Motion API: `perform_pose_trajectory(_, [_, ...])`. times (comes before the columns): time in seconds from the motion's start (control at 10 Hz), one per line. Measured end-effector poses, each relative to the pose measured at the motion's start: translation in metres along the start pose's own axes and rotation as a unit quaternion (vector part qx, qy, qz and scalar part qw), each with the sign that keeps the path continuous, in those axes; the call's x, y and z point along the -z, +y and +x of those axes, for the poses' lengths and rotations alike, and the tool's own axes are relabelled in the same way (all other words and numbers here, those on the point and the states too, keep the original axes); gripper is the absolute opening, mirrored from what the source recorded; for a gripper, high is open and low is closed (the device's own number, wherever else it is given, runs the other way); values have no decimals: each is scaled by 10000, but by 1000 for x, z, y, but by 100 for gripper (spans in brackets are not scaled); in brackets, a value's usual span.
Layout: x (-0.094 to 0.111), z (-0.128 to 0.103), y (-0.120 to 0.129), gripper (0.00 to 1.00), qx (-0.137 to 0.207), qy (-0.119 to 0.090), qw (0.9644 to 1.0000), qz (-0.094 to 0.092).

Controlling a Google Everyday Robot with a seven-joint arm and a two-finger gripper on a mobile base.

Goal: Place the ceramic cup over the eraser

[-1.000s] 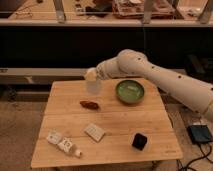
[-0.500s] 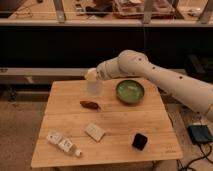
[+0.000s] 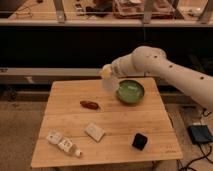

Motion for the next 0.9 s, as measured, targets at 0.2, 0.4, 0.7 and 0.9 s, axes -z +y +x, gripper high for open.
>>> perform_pose_trajectory(0.2, [38, -5, 12, 0, -242, 104, 9983, -517])
perform_pose_trajectory(0.4, [71, -19, 10, 0, -576, 228, 9929, -1020])
perform_pose_trajectory(0.7, [120, -67, -11, 0, -1485, 521, 9742, -1618])
perform_pose_trajectory(0.9, [150, -106, -16, 0, -2131, 617, 9559, -1926])
